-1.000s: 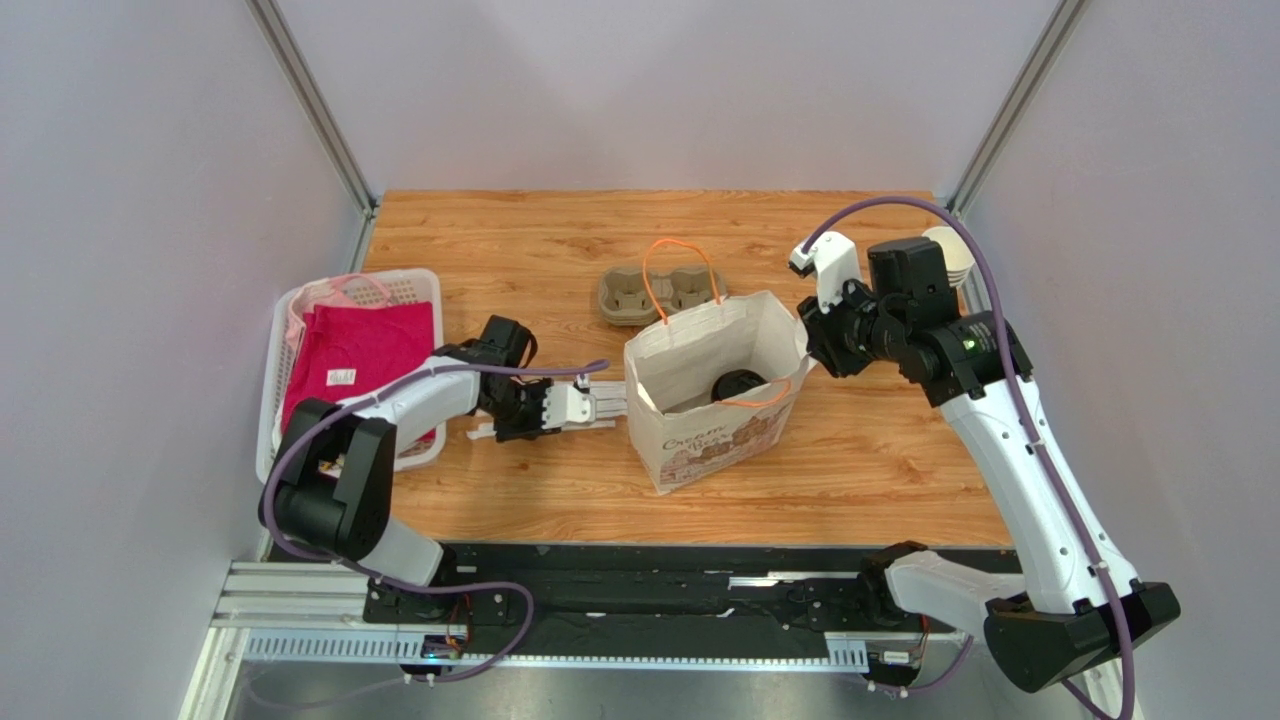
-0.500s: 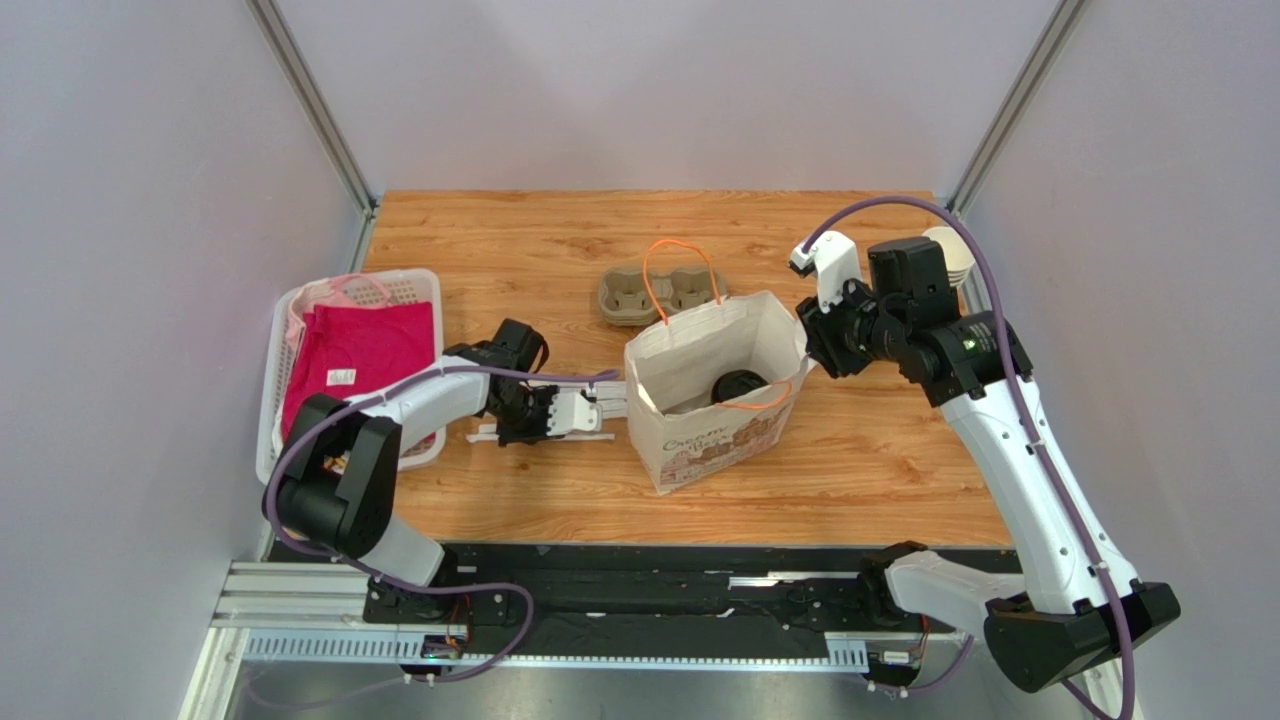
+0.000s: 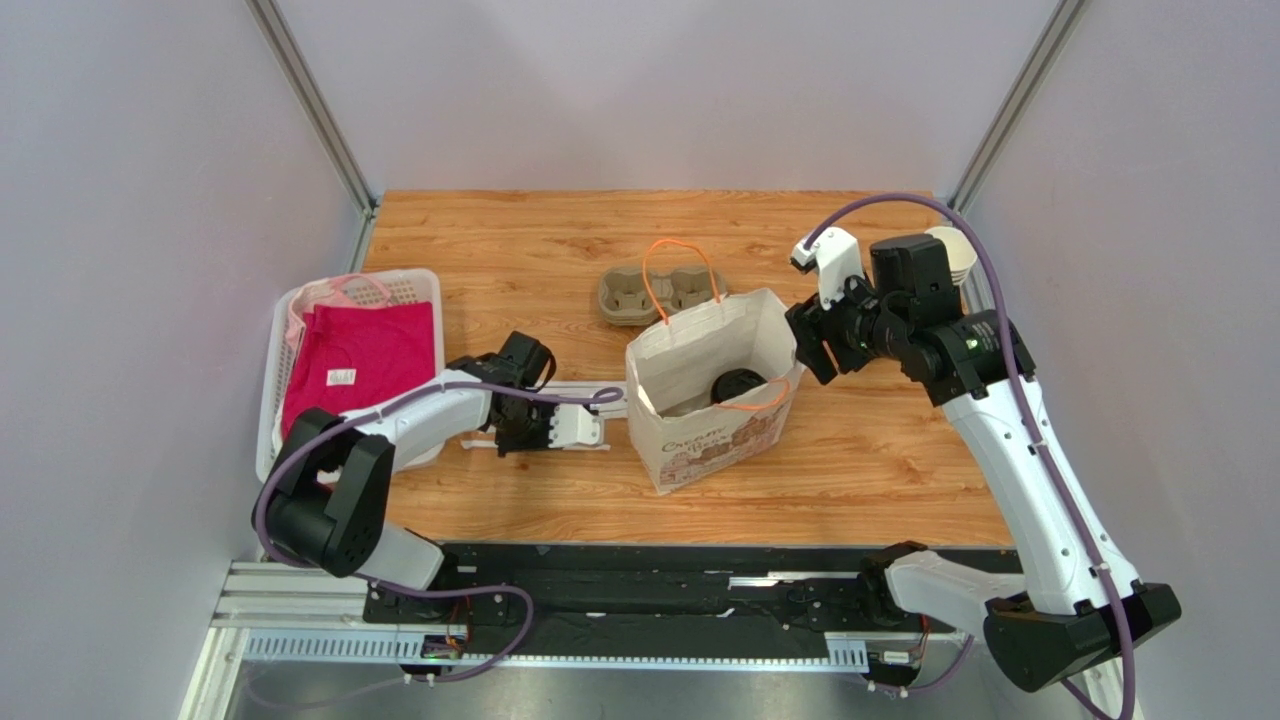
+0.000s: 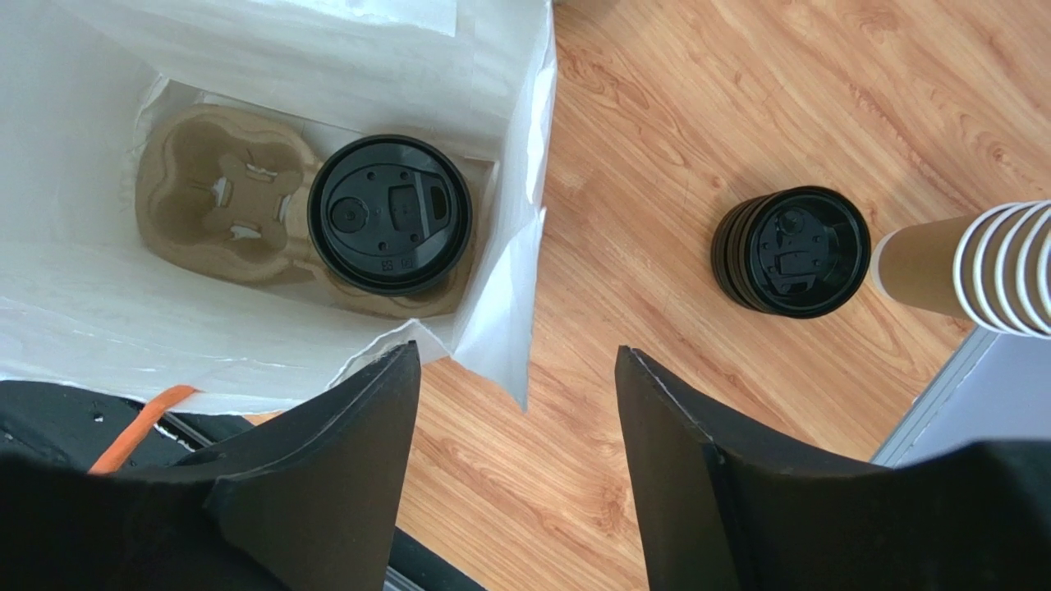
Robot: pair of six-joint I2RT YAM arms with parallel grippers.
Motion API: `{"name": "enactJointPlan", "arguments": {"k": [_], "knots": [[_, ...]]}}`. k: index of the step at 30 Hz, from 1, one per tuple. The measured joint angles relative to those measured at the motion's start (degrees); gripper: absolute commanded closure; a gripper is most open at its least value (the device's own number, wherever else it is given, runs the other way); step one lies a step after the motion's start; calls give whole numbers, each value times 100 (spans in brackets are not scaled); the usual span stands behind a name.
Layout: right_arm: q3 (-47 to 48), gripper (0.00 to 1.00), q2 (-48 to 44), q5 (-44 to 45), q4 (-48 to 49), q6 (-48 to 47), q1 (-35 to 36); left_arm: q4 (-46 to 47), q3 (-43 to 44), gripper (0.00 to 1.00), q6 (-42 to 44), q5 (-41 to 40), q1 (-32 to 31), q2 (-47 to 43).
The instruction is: Pack the takeout coffee
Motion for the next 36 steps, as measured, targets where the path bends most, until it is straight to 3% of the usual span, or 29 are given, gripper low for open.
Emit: {"name": "enactJointPlan", "arguments": {"k": [2,9,18,22,27,32,36], "knots": [[81,28,15,-2,2,4,0,0,-61,100,-31,-42,-4,-85],[540,11,164,-7,9,129,0,-365,-184,100,-282,-90,0,-490],[1545,5,378,-61,74,433,0,-1504,487,100,-787,461,146,-2041],[2162,2,566,-170,142,625,0,-2216,1705,100,-1204,1091,334,-2371],[2815,0,767,-372,170,927,0,-2708,4638,100,-2463,2002,190,-2009],[3080,0,848,-542,249,1255,0,-2380,7222,100,-3862,2312,-396,-914],[3086,0,866,-616,260,1532,-149,-1906,7984,100,-4487,2199,-960,-236]]}}
